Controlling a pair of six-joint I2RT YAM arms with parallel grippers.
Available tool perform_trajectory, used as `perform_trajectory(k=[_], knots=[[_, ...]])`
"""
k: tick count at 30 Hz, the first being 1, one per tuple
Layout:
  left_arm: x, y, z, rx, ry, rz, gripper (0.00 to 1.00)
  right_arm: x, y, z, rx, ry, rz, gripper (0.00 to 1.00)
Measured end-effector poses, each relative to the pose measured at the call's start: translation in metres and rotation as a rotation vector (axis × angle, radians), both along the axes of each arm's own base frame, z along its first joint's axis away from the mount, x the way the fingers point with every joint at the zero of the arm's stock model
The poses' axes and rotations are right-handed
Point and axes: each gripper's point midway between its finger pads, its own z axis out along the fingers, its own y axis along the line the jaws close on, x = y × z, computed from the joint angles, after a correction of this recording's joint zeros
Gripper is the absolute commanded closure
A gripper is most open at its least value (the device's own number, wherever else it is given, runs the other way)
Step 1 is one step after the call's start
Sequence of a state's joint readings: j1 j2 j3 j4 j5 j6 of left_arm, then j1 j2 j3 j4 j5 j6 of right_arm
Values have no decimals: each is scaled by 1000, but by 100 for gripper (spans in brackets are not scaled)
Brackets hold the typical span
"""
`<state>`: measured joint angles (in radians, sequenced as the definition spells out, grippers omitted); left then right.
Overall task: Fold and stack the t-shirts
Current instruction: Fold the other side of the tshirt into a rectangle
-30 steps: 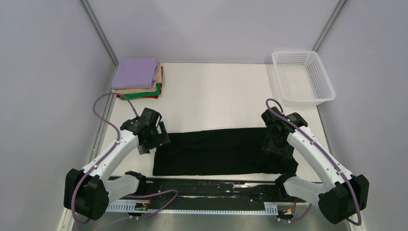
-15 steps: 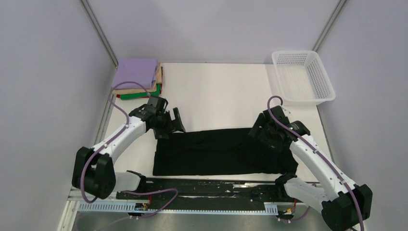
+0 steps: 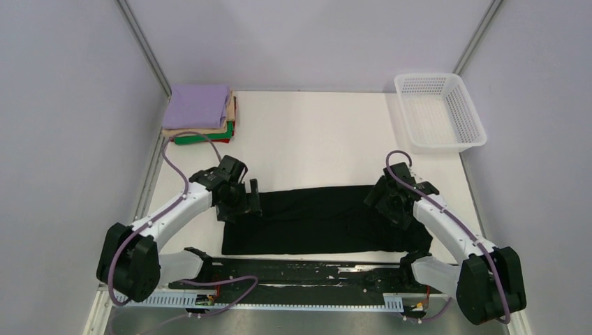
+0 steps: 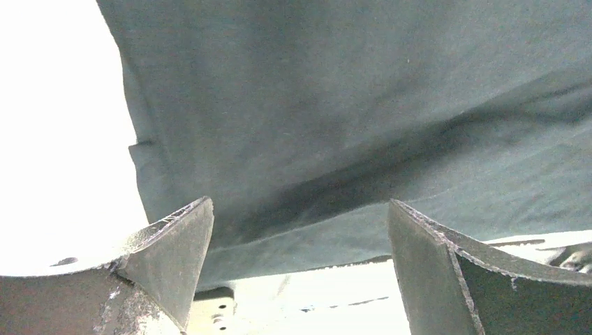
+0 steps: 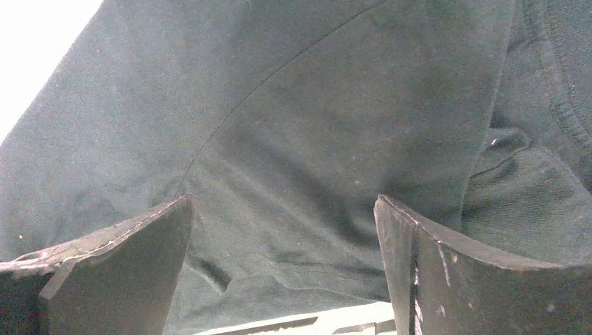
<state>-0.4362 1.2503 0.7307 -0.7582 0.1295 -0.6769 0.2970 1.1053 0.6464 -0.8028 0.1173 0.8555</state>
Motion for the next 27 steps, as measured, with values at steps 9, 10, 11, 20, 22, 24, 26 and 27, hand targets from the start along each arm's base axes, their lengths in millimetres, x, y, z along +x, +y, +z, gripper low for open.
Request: perform_trajectory(k=[9,10,11,20,22,24,26,27], knots=[[32,50,32,118,-186,219,0,1,-9,-4,2,-25,-13,0],[36,55,32,122,-188,245,0,1,-10,-5,0,-26,-10,0],[41,60,31,123,-193,268,1,1,-10,-6,-1,-24,-9,0],[49,52,9,74,-125,248,9,2,-16,-19,-19,15,-10,0],[36,53,2,76,-86,246,9,0,-18,-24,-20,32,-20,0],[20,54,-4,75,-47,249,9,0,-21,-27,-21,48,-31,0],[4,53,-7,58,-19,254,10,1,-22,-27,-15,55,-40,0],[-3,52,-8,44,-9,257,10,1,-22,-28,-13,61,-43,0]])
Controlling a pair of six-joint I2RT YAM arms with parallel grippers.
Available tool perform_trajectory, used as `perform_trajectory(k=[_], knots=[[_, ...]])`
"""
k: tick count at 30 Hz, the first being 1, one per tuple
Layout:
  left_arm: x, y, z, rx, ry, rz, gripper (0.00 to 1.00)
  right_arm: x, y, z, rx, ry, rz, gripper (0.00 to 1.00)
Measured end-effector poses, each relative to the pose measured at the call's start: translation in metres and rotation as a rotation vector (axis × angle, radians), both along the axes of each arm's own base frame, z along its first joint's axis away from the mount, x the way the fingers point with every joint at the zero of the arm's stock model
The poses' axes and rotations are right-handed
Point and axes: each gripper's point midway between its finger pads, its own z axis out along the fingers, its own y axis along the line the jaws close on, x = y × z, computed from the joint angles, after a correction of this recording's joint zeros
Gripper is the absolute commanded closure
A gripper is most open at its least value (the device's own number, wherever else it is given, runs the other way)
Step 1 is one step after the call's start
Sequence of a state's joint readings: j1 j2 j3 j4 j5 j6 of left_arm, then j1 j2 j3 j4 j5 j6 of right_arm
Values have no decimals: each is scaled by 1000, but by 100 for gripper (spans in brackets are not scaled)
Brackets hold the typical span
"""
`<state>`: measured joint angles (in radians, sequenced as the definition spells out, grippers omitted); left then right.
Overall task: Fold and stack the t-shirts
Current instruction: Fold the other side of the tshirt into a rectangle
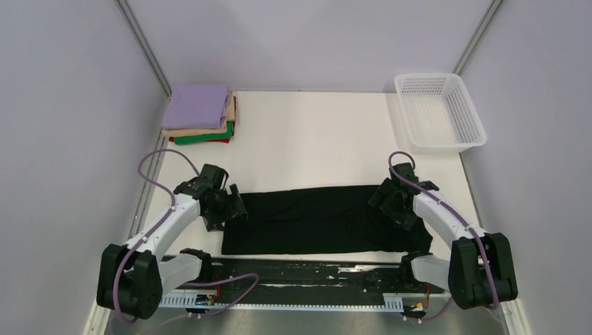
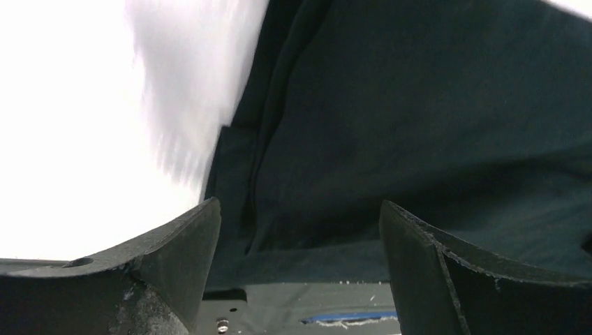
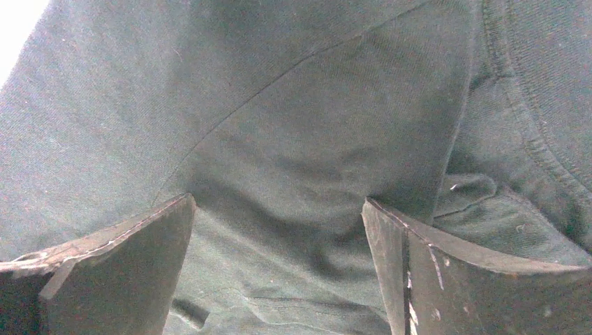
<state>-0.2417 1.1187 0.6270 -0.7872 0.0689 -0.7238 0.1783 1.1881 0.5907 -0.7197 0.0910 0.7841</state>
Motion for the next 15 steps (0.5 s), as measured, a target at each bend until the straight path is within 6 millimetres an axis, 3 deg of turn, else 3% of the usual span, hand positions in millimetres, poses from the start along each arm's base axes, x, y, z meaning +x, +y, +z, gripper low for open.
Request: perform_trajectory(k=[5,15], knots=[[-15,-9,2,-66,22,1,14,1,-1,-1,6,25,-7,0],[-27,-14,5,-99,56,-1,21,2,-2,-1,26,36,-22,0]])
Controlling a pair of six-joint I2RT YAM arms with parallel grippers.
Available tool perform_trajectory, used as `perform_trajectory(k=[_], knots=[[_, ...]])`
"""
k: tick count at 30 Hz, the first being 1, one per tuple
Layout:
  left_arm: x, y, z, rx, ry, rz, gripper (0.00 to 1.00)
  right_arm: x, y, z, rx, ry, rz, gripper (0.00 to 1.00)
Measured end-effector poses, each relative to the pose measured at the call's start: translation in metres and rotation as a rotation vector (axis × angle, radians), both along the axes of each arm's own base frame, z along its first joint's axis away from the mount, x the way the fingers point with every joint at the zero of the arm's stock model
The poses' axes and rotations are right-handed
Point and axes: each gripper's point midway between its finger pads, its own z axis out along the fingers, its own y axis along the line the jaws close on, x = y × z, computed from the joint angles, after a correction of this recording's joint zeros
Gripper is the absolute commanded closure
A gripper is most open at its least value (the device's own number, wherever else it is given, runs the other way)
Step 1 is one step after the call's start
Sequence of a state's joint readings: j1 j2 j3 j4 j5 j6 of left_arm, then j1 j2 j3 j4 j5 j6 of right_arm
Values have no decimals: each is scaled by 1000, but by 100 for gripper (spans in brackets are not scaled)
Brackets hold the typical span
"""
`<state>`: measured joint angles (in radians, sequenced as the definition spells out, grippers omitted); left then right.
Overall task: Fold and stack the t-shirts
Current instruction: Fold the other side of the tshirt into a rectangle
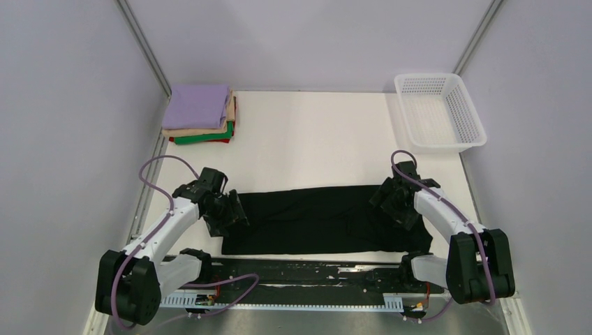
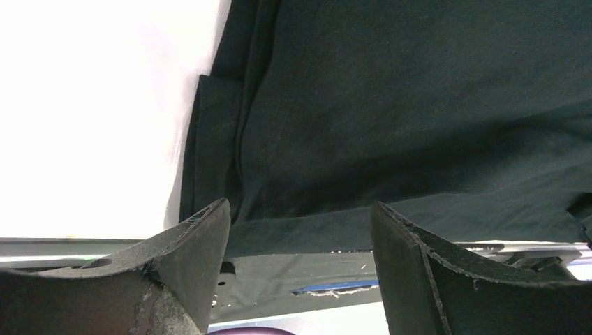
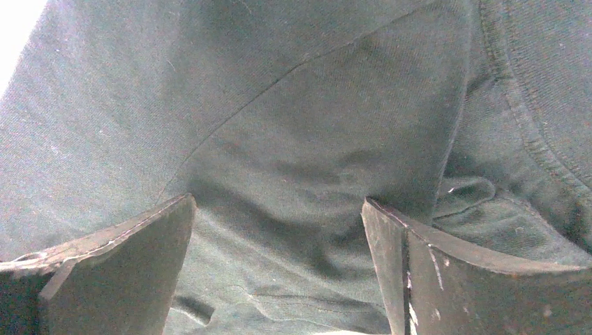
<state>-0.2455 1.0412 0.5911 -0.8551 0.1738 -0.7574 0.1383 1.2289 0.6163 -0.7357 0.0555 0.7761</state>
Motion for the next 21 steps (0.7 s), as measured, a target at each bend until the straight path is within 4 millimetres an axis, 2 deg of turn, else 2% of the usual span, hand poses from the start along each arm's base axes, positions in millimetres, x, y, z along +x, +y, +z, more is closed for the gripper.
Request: perform_trajectory(k=[3,8,10,21], knots=[[-3,0,-5,7,26,2,28,0,0,0,5,0,-2,0],[-7,4,-14,30,69,11,31,0,0,1,12,-1,-4,0],[-7,4,-16,34,76,17,37,0,0,1,14,0,-3,0],[-1,1,-16,23,66,51,88,0,-1,1,28,1,-4,0]])
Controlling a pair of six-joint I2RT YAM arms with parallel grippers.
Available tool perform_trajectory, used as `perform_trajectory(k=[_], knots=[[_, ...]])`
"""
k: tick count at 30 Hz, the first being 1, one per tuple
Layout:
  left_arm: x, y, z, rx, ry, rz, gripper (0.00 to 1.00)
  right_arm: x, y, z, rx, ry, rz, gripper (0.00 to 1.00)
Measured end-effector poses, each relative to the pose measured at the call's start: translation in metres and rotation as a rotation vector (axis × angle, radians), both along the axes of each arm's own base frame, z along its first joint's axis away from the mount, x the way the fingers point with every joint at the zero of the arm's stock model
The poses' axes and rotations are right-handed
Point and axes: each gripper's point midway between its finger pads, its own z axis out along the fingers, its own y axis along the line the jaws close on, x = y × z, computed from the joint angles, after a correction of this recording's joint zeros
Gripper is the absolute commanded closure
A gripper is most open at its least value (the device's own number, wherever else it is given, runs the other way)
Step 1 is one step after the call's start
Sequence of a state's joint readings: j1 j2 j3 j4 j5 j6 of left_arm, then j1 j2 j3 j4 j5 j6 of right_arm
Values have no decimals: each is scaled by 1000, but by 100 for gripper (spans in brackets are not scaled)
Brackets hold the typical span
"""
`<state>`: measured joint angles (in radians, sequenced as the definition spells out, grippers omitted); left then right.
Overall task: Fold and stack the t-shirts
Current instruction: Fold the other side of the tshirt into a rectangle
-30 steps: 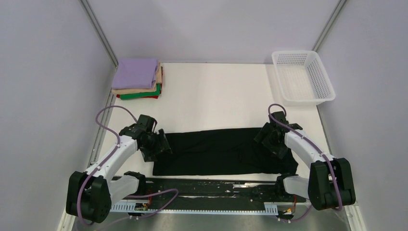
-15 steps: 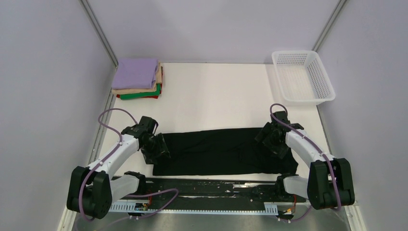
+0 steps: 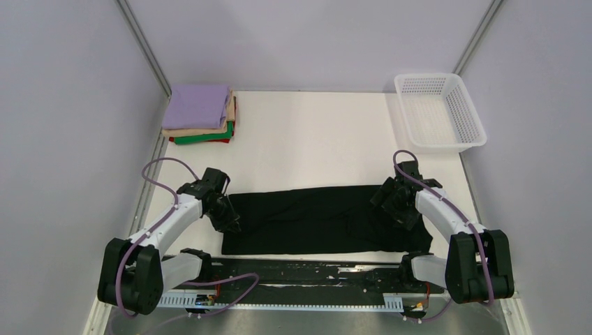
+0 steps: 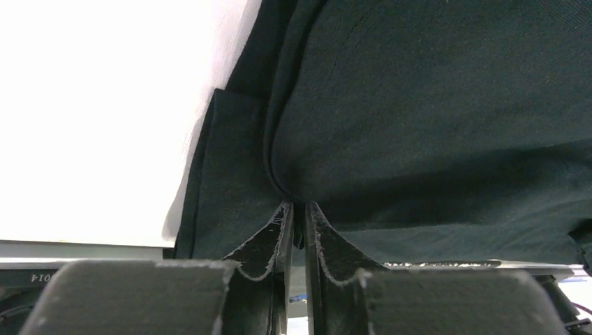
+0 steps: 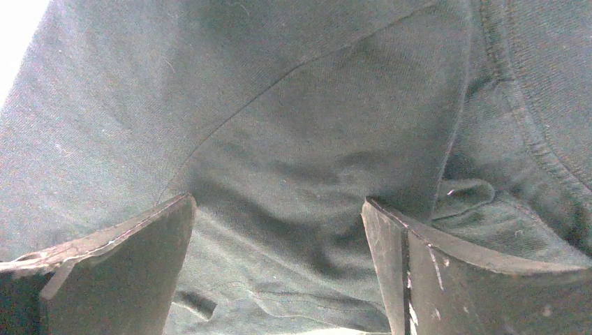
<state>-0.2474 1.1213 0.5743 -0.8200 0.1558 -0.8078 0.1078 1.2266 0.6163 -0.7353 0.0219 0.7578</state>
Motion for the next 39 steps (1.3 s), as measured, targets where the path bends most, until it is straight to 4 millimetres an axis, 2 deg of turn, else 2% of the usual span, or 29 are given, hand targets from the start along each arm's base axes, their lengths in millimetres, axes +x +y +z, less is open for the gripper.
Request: perform_trajectory(k=[1,3,10,21,26,30,33,36,39], knots=[[0,0,0,-1,-2,1,95,0,0,0,0,0,1,0],[1,0,0,-2,-2,5,100,0,0,0,1,0,0,0],[-3,0,-4,-4,6,8,100,0,0,1,6,-2,-1,0],[-3,7,7,26,-33,28,100,0,0,1,9,-2,7,0],[-8,11,5,54,0,34,59,0,1,1,10,-3,13,0],[-12,12,-1,63,43,38,52,0,1,1,11,-3,20,0],[-13,12,-2,65,52,38,53,0,1,1,12,-3,22,0],[-12,12,-3,64,55,37,59,0,1,1,14,-2,21,0],[-10,9,-4,51,58,34,76,-1,1,1,15,-2,21,0]])
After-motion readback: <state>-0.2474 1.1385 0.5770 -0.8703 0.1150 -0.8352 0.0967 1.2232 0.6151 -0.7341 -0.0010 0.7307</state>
